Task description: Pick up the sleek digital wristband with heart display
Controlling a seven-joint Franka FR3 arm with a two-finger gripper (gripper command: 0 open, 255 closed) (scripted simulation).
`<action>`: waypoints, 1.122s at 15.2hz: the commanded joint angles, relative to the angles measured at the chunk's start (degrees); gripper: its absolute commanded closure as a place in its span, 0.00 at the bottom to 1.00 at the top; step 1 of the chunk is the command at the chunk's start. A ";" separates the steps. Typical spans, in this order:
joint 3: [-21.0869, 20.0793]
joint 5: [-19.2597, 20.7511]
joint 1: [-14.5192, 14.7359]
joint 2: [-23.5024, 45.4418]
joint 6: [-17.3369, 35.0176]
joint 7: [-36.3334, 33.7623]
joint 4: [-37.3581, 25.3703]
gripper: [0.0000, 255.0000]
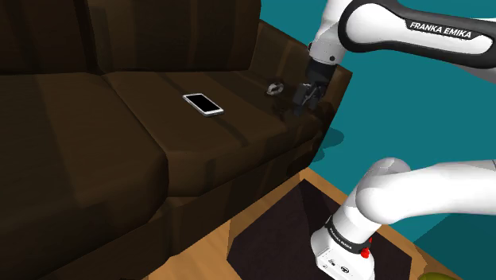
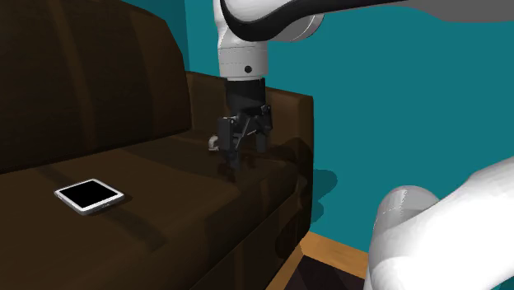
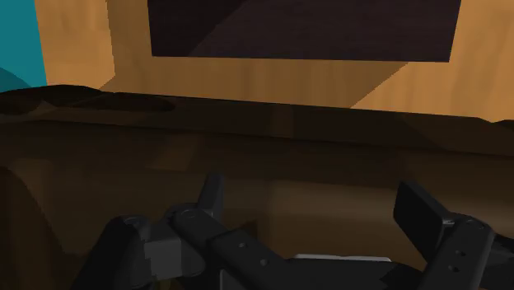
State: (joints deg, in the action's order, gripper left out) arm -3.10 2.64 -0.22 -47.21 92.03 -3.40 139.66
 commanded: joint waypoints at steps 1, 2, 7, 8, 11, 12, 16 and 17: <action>0.00 0.00 0.00 0.00 0.00 0.00 0.00 0.00; -0.15 -0.15 -0.83 2.40 1.03 -1.62 -1.43 0.00; -0.54 -0.57 -4.86 13.81 4.90 -9.52 -9.36 0.00; -0.52 -0.59 -5.61 15.98 5.43 -11.06 -11.08 0.00; -0.31 -0.57 -7.75 22.28 6.59 -15.61 -16.47 0.00; -0.18 -0.55 -8.41 24.31 6.84 -17.09 -18.33 0.00; 0.70 -0.48 -10.85 32.10 7.27 -22.82 -26.08 0.00; 0.99 -0.48 -11.41 33.97 7.24 -24.20 -28.08 0.00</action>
State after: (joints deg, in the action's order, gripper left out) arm -2.43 2.11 -10.96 -16.14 98.75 -26.13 114.08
